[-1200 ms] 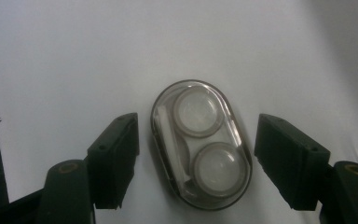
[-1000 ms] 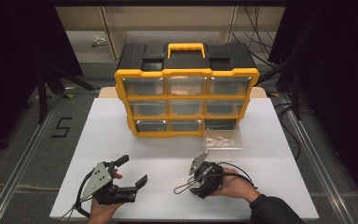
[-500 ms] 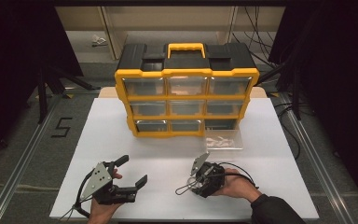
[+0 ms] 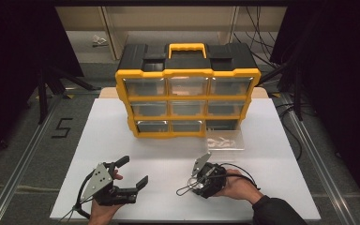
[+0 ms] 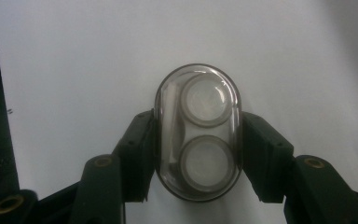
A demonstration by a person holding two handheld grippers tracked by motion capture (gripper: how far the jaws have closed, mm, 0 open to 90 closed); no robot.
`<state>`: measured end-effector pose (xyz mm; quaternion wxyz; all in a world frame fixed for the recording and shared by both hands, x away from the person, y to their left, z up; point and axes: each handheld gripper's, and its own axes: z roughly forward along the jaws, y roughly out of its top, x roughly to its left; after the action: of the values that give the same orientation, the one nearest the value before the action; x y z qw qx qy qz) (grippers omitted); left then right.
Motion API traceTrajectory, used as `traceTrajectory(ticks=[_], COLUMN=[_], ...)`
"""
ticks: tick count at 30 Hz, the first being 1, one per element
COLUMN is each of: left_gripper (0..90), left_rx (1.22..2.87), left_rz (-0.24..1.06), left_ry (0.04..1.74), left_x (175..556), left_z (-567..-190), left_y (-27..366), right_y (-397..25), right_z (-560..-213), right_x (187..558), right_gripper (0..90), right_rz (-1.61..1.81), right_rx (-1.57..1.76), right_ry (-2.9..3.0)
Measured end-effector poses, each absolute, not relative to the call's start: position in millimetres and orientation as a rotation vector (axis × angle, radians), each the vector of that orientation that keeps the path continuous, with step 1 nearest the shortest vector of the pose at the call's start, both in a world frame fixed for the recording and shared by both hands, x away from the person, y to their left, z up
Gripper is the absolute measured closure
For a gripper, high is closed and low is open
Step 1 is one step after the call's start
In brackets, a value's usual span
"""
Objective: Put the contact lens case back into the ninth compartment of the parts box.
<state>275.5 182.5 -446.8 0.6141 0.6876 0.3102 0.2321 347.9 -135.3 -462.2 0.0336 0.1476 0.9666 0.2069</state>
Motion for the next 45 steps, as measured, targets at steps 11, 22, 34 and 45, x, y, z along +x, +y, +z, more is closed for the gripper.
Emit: traceTrajectory(ticks=[11,22,34,45], left_gripper=[8.1,8.1,8.2,8.1], left_rx=[1.583,1.582,1.581,1.581], left_rz=[0.536,0.540,0.541,0.542], left_ry=[0.716,0.717,0.716,0.716], left_x=[275,275,275,275], left_z=[-447,-447,-447,-447], left_y=[183,183,183,183], right_y=[-140,-144,-146,-151], right_z=[-447,-430,-422,-414], right_x=[347,345,344,344], right_gripper=[49.6,49.6,49.6,49.6], right_rz=[0.719,0.821,0.857,0.923], right_rx=[0.453,0.461,0.461,0.476], right_ry=[2.911,2.848,2.816,2.775])
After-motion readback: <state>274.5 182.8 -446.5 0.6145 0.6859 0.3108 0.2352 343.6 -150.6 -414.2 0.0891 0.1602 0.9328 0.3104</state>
